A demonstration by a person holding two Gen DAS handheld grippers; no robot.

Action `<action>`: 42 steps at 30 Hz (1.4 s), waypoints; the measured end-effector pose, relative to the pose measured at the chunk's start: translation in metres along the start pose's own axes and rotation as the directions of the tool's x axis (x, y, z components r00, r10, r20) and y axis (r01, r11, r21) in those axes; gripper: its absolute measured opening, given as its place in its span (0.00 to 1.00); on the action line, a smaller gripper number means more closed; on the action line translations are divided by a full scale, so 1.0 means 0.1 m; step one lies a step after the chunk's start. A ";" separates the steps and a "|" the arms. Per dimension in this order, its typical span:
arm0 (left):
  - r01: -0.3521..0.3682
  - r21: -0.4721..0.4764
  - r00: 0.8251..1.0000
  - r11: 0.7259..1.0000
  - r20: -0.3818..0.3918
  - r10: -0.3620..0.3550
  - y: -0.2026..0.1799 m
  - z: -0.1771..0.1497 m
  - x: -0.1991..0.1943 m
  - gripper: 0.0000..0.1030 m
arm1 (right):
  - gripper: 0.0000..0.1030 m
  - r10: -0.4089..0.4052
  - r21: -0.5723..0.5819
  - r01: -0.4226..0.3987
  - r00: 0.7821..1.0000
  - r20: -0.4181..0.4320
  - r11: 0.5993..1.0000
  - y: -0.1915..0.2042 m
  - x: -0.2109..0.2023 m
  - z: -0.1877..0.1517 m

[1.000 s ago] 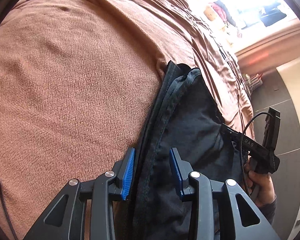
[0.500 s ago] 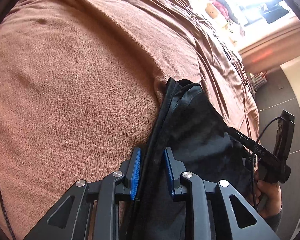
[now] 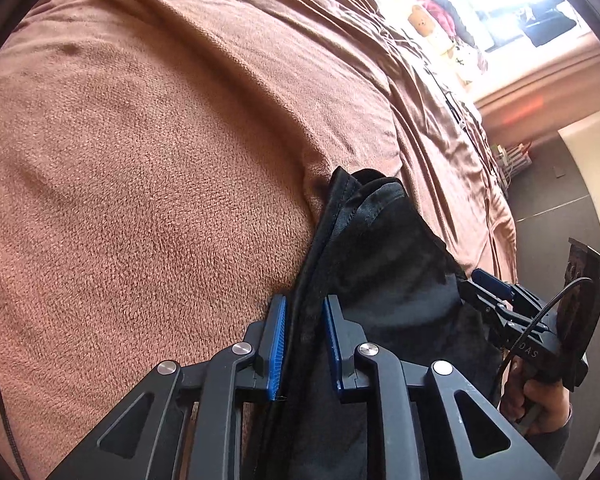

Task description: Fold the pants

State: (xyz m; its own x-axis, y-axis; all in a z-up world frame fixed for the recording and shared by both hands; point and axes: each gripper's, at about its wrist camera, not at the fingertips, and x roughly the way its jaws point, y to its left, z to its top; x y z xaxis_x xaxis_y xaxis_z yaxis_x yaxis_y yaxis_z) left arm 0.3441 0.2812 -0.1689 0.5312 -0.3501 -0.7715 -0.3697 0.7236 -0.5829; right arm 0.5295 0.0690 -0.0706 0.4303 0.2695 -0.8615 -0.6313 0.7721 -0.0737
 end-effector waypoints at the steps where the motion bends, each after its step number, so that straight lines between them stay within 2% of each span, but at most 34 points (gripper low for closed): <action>1: 0.000 0.000 1.000 1.000 0.000 0.000 0.00 0.00 0.00 0.20 | 0.56 -0.001 -0.018 0.001 1.000 -0.004 1.000 0.01 0.00 0.01; 9: -0.007 0.011 1.000 1.000 0.001 0.007 -0.04 0.05 0.01 0.20 | 0.53 0.016 -0.178 -0.023 0.999 -0.043 0.984 0.09 0.18 0.06; 11: -0.009 0.014 1.000 1.000 0.001 0.009 -0.05 0.06 0.02 0.19 | 0.38 0.011 -0.202 -0.023 0.998 -0.057 0.979 0.11 0.24 0.06; 12: -0.010 0.014 1.000 1.000 0.001 0.010 -0.05 0.06 0.02 0.19 | 0.34 0.003 -0.215 -0.015 0.998 -0.057 0.977 0.12 0.26 0.06; 14: -0.011 0.017 1.000 1.000 0.001 0.011 -0.06 0.08 0.03 0.18 | 0.10 0.001 -0.232 -0.012 0.999 -0.048 0.973 0.14 0.27 0.06; 16: -0.012 0.021 1.000 1.000 0.001 0.012 -0.07 0.09 0.03 0.18 | 0.05 -0.013 -0.240 0.004 0.999 -0.037 0.971 0.16 0.26 0.06; 28: -0.026 0.033 1.000 0.999 -0.005 0.026 -0.16 0.12 -0.02 0.17 | 0.01 -0.077 -0.144 0.077 0.997 0.002 0.987 0.09 0.30 0.15; 34: -0.024 0.039 1.000 0.999 -0.006 0.024 -0.13 0.00 -0.21 0.20 | 0.02 -0.052 -0.038 0.053 0.999 0.011 0.998 -0.05 0.12 0.19; 36: -0.023 0.039 1.000 0.999 -0.006 0.024 -0.11 -0.05 -0.28 0.24 | 0.02 -0.032 -0.002 0.032 0.999 0.019 0.999 -0.09 0.00 0.16; 39: -0.014 0.037 1.000 0.999 0.000 0.014 -0.08 -0.16 -0.40 0.38 | 0.02 0.008 0.038 -0.009 1.000 0.023 0.999 -0.11 -0.17 0.06; 42: -0.008 0.032 1.000 0.999 0.005 0.008 -0.03 -0.29 -0.51 0.43 | 0.10 0.030 0.061 -0.033 0.999 0.037 0.998 -0.09 -0.33 -0.07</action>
State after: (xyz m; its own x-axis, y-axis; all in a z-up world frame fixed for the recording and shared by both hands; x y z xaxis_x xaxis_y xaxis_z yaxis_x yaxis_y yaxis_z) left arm 0.2959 0.2797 -0.1356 0.5324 -0.3411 -0.7747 -0.3497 0.7448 -0.5683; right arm 0.5164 0.0487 -0.0449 0.4345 0.3140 -0.8442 -0.6042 0.7967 -0.0146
